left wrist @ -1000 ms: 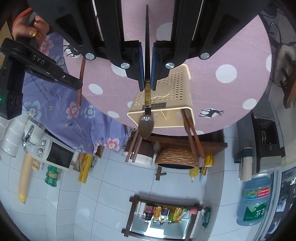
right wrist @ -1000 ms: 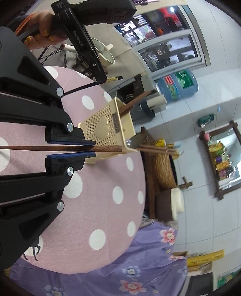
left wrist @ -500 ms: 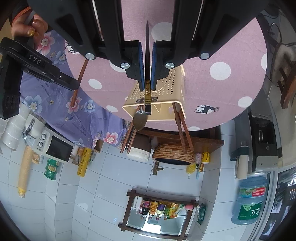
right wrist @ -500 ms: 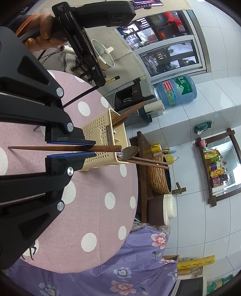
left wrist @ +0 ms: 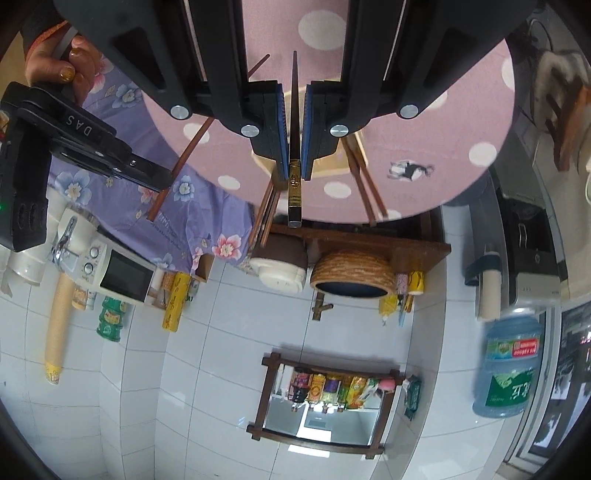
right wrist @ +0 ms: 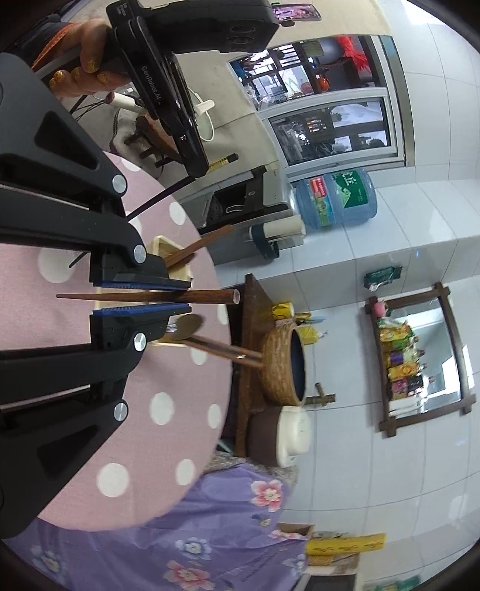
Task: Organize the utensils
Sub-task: 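Lower both chopsticks into the basket and open both tools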
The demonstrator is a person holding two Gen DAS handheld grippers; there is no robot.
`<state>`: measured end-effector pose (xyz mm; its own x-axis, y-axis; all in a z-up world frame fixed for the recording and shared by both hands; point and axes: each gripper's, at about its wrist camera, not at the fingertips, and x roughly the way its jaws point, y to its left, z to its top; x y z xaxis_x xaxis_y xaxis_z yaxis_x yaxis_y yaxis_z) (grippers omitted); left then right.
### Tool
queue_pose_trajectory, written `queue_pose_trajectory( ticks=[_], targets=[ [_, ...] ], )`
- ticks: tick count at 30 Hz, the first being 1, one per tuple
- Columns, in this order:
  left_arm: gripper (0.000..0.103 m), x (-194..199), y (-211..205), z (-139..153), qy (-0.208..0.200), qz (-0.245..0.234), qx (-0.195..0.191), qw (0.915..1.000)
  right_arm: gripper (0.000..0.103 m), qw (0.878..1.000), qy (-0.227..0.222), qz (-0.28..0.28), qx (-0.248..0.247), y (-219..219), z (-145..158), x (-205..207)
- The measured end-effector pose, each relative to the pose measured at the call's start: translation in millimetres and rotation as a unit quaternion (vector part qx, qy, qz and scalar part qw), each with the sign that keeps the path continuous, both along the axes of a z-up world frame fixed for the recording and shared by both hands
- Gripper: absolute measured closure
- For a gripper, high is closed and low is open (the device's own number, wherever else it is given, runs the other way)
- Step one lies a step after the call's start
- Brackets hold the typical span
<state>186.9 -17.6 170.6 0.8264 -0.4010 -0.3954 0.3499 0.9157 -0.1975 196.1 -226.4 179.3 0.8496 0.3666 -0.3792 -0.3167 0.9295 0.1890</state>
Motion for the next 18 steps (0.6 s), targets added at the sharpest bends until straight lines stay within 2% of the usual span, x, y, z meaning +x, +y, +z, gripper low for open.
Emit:
queue_pose_trajectory(
  ticks=[6, 9, 12, 18],
  targets=[
    [0.095, 32, 5, 60, -0.021, 0.013, -0.01, 0.9996, 0.095, 0.999, -0.048, -0.007, -0.011, 12, 76, 29],
    [0.095, 45, 5, 74, -0.033, 0.031, -0.012, 0.9989, 0.095, 0.997, -0.07, -0.018, -0.024, 22, 99, 43],
    [0.095, 57, 1, 68, -0.035, 0.048, -0.005, 0.9982, 0.095, 0.996, -0.077, -0.03, -0.038, 33, 97, 57],
    [0.095, 77, -8, 15, -0.001, 0.064, 0.006, 0.9979, 0.095, 0.997, -0.049, -0.045, -0.046, 40, 44, 81]
  ],
)
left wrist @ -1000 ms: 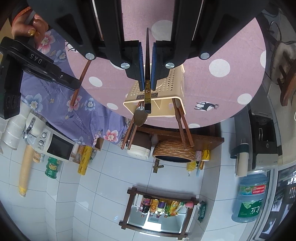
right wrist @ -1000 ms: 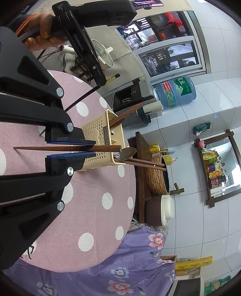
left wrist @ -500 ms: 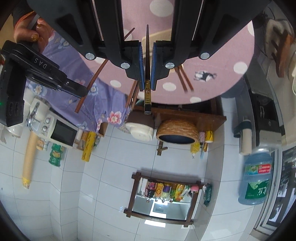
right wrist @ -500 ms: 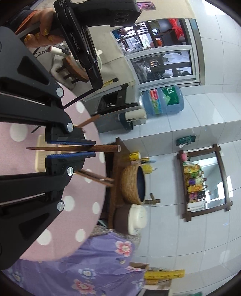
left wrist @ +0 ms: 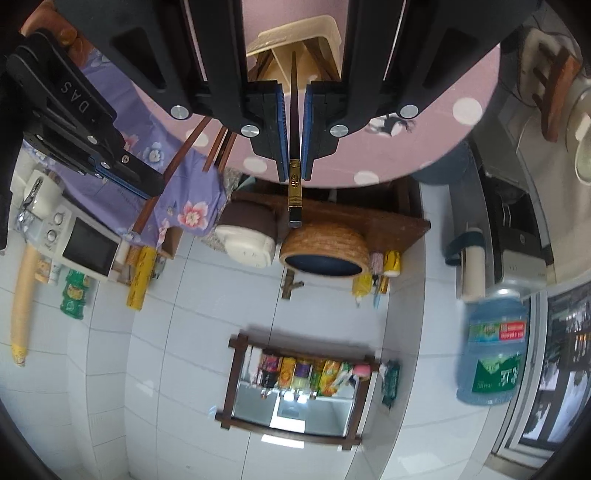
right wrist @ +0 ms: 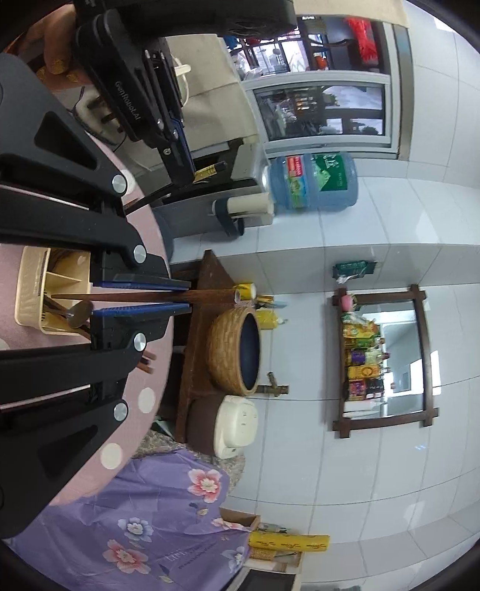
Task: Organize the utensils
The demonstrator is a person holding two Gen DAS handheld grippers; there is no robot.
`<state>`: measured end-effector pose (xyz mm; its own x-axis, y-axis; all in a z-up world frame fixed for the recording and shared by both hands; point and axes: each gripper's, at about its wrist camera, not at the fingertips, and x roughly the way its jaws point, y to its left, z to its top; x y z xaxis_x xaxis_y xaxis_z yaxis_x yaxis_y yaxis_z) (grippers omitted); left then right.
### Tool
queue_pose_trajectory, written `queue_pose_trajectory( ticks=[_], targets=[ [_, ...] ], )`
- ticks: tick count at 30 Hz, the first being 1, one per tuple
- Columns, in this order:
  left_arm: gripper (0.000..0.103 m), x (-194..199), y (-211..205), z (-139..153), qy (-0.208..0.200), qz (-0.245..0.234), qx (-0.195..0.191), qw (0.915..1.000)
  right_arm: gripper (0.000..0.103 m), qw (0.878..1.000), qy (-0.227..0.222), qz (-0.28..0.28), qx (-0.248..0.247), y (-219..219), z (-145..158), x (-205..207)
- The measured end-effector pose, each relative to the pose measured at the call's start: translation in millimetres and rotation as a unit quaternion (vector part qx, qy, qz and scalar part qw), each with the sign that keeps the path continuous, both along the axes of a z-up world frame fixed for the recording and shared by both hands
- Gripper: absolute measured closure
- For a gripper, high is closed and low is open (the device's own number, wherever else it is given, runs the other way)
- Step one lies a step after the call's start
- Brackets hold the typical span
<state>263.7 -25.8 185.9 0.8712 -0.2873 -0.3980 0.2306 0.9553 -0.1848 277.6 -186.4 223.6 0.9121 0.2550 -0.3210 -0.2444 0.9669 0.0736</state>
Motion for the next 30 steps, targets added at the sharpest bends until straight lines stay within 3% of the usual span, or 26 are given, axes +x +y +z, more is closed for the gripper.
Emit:
queue_pose_trajectory(
  ticks=[4, 10, 21, 22, 23, 24, 25, 26, 29, 30],
  targets=[
    [0.095, 3, -4, -41, 0.026, 0.003, 0.005, 0.9997, 0.095, 1.0, 0.028, -0.008, 0.006, -2, -38, 9],
    [0.095, 10, -4, -79, 0.062, 0.004, 0.008, 0.998, 0.095, 0.998, 0.06, -0.013, 0.009, -3, -78, 16],
    [0.092, -10, -7, -84, 0.032, 0.006, 0.034, 0.9989, 0.094, 0.998, 0.057, -0.019, 0.03, -11, -96, 3],
    [0.089, -14, -6, -84, 0.03, 0.005, 0.033, 0.999, 0.092, 0.998, 0.056, -0.019, 0.031, -13, -96, 0],
    [0.079, -16, -6, -85, 0.03, 0.004, 0.031, 0.9991, 0.087, 0.998, 0.054, -0.02, 0.03, -15, -97, -3],
    [0.066, -20, -5, -86, 0.029, 0.003, 0.029, 0.9992, 0.071, 0.998, 0.052, -0.019, 0.025, -17, -99, -8],
    [0.061, -24, -4, -87, 0.026, 0.002, 0.028, 0.9992, 0.051, 0.998, 0.047, -0.024, 0.023, -19, -100, -13],
    [0.053, -31, -3, -87, 0.02, 0.002, 0.029, 0.9994, 0.046, 0.998, 0.042, -0.029, 0.021, -22, -100, -18],
    [0.042, -44, -2, -90, 0.005, 0.005, 0.044, 0.999, 0.043, 0.999, 0.032, -0.043, 0.012, -34, -105, -36],
    [0.033, -48, -1, -91, 0.001, 0.006, 0.047, 0.9989, 0.037, 0.998, 0.033, -0.045, 0.009, -37, -108, -42]
  ],
)
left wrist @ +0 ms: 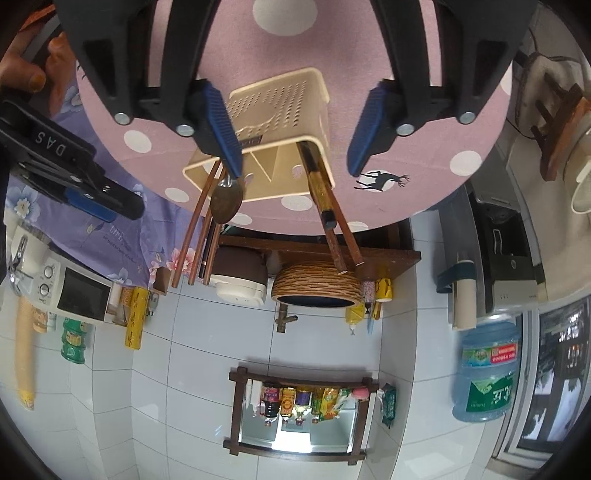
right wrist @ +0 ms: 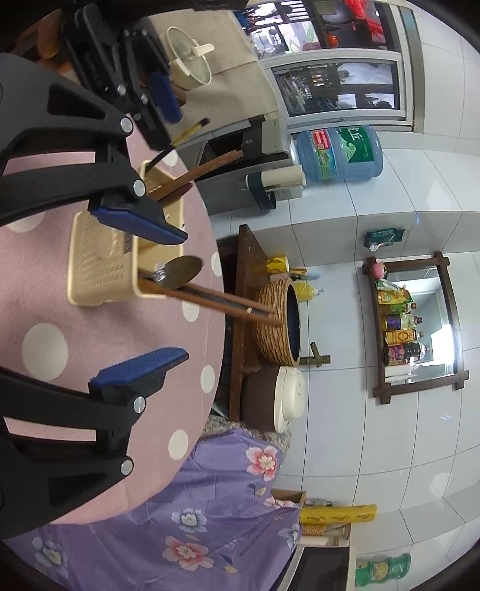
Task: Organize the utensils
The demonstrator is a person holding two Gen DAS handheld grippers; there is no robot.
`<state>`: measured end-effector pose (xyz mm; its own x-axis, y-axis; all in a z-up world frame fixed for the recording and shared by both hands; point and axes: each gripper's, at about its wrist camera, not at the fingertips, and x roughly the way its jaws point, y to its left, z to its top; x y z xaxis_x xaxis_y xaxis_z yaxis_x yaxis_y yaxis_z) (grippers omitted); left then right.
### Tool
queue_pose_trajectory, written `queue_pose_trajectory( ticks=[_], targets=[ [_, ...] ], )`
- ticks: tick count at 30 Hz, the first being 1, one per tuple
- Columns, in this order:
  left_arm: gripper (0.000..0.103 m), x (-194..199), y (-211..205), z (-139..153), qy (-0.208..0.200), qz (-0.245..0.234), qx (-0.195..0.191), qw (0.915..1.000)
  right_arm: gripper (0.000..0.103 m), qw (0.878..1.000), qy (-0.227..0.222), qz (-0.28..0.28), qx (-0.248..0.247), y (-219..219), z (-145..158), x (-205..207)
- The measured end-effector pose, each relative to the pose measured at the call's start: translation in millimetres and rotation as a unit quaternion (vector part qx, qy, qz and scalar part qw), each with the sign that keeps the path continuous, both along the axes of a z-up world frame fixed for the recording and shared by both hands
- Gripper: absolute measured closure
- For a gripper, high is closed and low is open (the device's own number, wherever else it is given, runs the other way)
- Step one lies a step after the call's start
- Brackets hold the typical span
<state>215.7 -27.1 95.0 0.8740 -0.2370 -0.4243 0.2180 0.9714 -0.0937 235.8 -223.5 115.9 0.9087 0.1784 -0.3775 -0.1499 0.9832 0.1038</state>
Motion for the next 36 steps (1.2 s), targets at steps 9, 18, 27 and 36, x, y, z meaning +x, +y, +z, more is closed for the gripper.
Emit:
queue_pose_trajectory(
  ticks=[9, 18, 27, 36],
  targets=[
    [0.005, -75, 27, -29, -0.114, 0.032, -0.019, 0.9928, 0.006, 0.999, -0.025, -0.029, -0.026, -20, -38, -69],
    [0.005, -149, 38, -90, -0.085, 0.066, -0.001, 0.9942, 0.006, 0.999, -0.017, -0.03, -0.02, -4, -109, -151],
    [0.005, -194, 45, -113, -0.075, 0.089, 0.02, 0.993, 0.006, 0.997, -0.05, -0.002, -0.059, 16, -134, -220],
    [0.005, -205, 49, -109, -0.093, 0.092, 0.01, 0.9914, 0.006, 0.997, -0.066, 0.0, -0.043, 17, -126, -230]
  ],
)
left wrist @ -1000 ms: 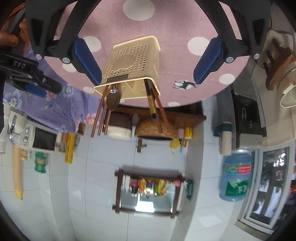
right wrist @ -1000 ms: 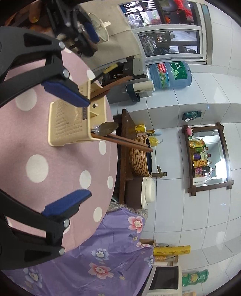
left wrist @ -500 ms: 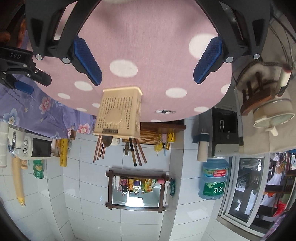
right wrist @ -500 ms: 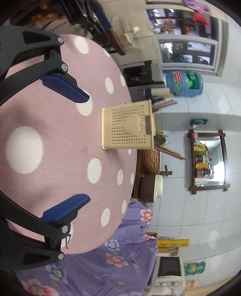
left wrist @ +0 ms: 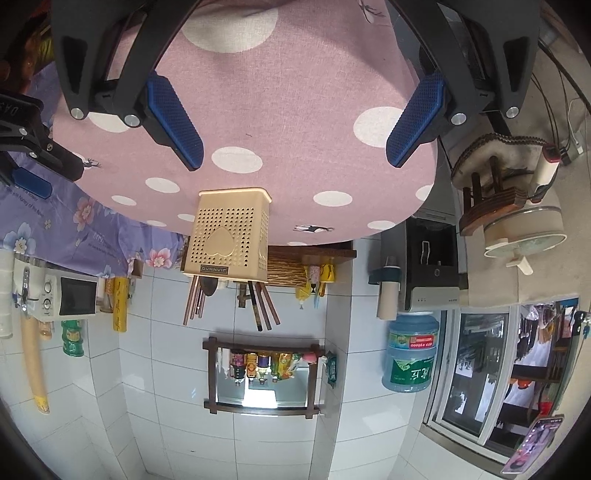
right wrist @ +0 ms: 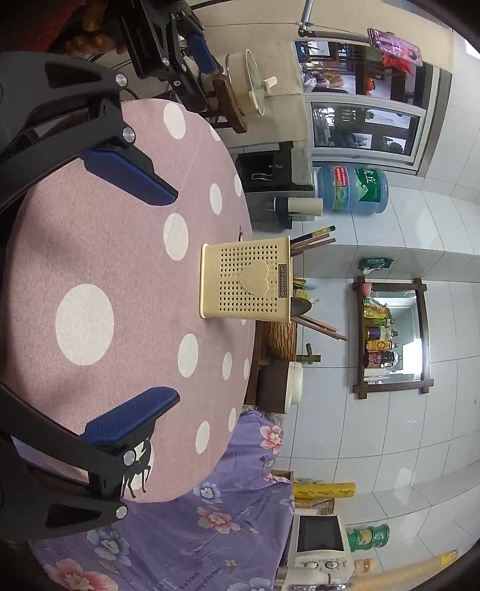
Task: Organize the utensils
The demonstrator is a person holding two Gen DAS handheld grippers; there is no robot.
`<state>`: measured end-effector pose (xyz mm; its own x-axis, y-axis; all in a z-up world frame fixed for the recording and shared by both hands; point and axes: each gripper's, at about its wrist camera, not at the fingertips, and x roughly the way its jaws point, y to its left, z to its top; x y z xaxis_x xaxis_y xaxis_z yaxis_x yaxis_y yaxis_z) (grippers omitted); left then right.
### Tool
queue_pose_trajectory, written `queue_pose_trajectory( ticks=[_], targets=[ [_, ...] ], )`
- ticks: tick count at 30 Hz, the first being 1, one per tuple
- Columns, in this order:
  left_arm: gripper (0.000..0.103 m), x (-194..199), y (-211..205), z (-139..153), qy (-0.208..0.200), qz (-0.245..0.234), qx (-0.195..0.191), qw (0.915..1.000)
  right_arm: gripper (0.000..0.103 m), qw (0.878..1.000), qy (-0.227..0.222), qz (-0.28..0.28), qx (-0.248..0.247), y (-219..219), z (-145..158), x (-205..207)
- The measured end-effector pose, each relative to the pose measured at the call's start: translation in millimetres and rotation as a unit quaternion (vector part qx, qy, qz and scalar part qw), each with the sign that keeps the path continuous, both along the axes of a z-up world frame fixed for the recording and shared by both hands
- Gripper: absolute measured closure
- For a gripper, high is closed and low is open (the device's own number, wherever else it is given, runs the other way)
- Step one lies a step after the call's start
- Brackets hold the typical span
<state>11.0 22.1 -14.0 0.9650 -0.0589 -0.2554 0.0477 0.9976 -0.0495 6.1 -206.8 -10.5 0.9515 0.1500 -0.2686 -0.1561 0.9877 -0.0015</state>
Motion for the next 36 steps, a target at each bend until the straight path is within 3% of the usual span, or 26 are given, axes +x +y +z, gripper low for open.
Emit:
queue_pose_trajectory(
  ticks=[36],
  targets=[
    [0.005, -6.1, -3.8, 5.3, -0.007, 0.001, 0.008, 0.9999, 0.006, 1.0, 0.004, 0.002, 0.002, -3.0, 0.3, 0.6]
  ],
)
